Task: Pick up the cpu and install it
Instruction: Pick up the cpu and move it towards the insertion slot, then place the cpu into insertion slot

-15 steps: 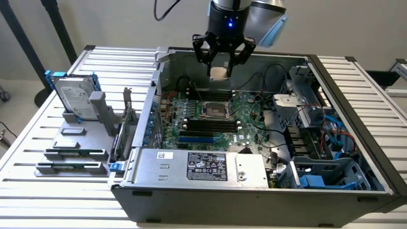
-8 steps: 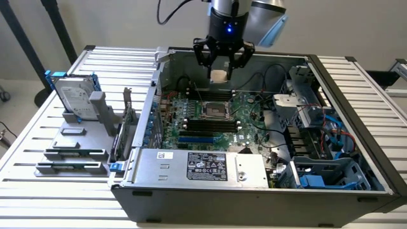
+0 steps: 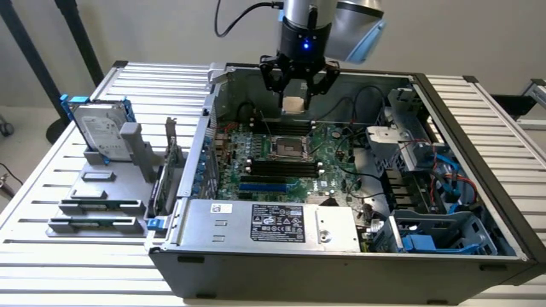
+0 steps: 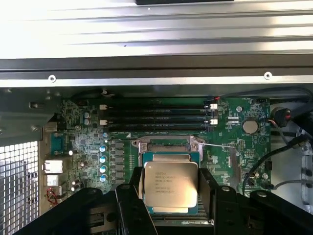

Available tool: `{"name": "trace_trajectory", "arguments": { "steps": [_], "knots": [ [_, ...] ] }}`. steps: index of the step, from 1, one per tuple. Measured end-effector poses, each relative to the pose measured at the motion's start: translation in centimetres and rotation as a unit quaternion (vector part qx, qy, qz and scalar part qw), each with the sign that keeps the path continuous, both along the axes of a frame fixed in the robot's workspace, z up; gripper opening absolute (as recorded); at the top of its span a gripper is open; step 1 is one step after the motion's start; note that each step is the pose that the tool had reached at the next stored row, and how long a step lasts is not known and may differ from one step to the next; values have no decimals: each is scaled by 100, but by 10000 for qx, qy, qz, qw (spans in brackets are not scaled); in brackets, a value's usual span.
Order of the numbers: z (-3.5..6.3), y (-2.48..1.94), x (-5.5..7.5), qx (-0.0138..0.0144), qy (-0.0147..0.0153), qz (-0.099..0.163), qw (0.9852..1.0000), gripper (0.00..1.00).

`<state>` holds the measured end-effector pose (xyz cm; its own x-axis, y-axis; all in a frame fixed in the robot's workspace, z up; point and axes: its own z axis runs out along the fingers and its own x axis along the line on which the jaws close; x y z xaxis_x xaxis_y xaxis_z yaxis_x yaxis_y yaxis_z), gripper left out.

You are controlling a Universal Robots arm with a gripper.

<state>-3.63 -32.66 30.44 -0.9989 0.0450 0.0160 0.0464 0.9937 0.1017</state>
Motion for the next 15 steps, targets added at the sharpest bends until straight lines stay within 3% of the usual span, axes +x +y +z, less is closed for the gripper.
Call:
{"name": "trace_trajectory", "arguments": {
  "steps": [15],
  "knots": [
    [0, 0, 0, -1, 0, 0, 10000, 55]
  ]
}}
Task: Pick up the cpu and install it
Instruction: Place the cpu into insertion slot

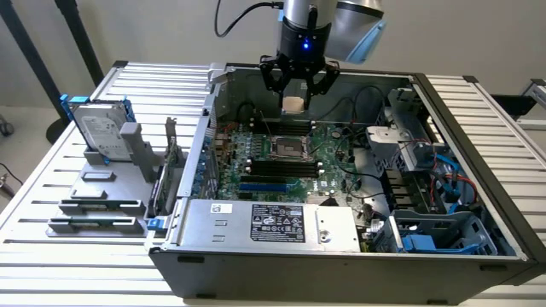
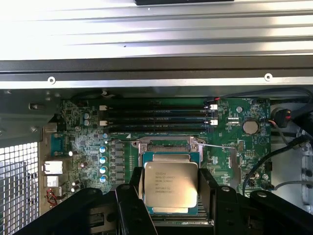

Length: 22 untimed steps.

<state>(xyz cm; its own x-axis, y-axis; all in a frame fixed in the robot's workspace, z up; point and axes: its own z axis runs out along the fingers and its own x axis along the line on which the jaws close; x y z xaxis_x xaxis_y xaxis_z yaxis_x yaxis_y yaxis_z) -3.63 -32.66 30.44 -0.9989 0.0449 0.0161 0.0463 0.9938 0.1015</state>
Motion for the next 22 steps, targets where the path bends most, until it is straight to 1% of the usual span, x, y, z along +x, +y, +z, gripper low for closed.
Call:
{"name": "trace_trajectory", "arguments": {
  "steps": [3, 5, 8, 11, 13, 16, 20, 22],
  "knots": [
    [0, 0, 0, 0, 0, 0, 10000, 55],
    [-1, -10, -1, 0, 0, -4, 10000, 55],
    [-20, -11, -2, 0, 0, -240, 9997, 55],
    [-44, -10, -2, 1, 0, -513, 9987, 55],
    [-59, -11, -2, 0, 0, -690, 9976, 55],
    [-82, -10, -2, 0, 0, -961, 9954, 55],
    [-93, -11, -2, -1, 0, -1321, 9912, 55],
    [-81, -11, -2, 0, 0, -1465, 9892, 55]
  ]
}}
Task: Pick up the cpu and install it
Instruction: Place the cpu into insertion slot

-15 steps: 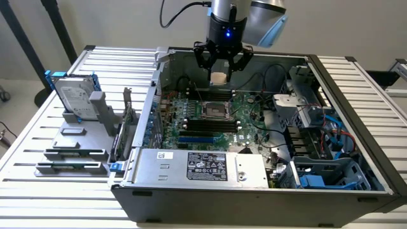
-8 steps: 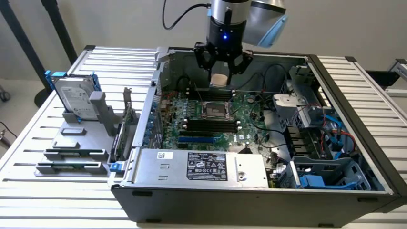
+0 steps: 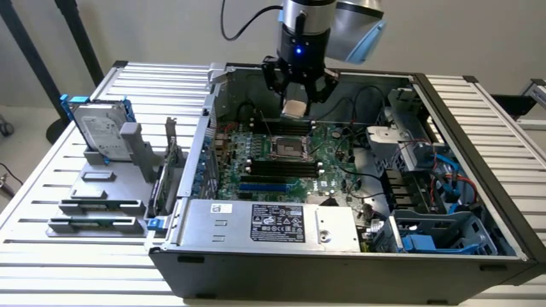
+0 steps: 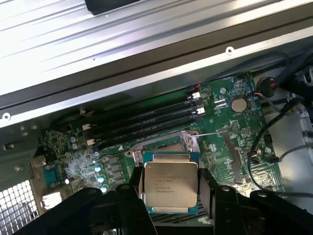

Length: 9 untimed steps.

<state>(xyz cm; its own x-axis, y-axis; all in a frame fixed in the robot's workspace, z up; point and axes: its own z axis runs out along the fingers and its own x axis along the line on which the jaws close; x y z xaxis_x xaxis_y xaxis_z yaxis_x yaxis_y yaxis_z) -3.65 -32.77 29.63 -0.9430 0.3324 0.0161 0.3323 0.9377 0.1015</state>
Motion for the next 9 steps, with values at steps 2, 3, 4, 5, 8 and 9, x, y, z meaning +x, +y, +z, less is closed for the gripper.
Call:
{"name": "trace_trajectory", "arguments": {
  "steps": [2, 3, 4, 5, 8, 9],
  "knots": [
    [13, 0, 0, -2, 0, -126, 9999, 55],
    [17, 0, 0, -3, 0, -192, 9998, 55],
    [16, 0, 0, -4, 0, -264, 9997, 55],
    [16, 0, 0, -4, 0, -346, 9994, 55],
    [16, 0, 0, -9, 0, -589, 9983, 55],
    [14, 0, 0, -10, 0, -672, 9977, 55]
  ]
}}
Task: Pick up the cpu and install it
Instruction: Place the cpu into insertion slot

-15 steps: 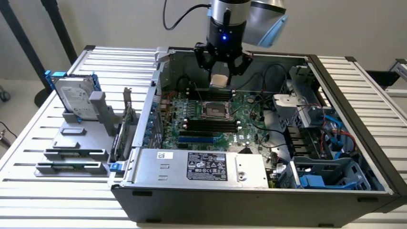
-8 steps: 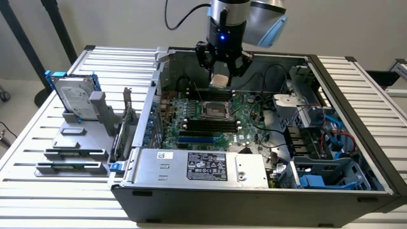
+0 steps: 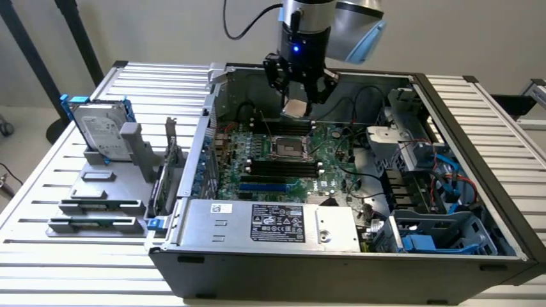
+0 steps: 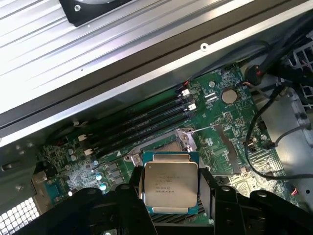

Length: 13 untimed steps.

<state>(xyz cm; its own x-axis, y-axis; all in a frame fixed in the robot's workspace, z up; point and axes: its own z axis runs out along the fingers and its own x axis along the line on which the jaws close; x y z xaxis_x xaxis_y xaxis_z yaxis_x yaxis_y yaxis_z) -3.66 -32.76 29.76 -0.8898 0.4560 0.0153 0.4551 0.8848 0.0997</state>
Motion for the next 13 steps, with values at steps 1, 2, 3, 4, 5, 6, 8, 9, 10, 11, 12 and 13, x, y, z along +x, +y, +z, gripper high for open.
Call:
{"name": "trace_trajectory", "arguments": {
  "steps": [1, 2, 3, 4, 5, 6, 8, 9, 10, 11, 12, 13],
  "knots": [
    [-4, 0, 1, -1, 0, -80, 10000, 55],
    [-11, 0, 0, -2, -1, -171, 9999, 55],
    [-20, 0, 0, -2, -3, -254, 9997, 55],
    [-29, 0, 0, -2, -6, -337, 9994, 55],
    [-37, 0, 0, -3, -9, -420, 9991, 55],
    [-46, 0, 0, -3, -12, -503, 9987, 55],
    [-64, 0, 0, -4, -18, -675, 9977, 55],
    [-73, 0, 0, -4, -21, -758, 9971, 55],
    [-82, 0, 0, -4, -24, -842, 9964, 55],
    [-92, 0, 0, -4, -27, -928, 9957, 55],
    [-101, 0, 0, -4, -30, -1012, 9949, 55],
    [-110, 0, 0, -4, -32, -1095, 9940, 55]
  ]
}}
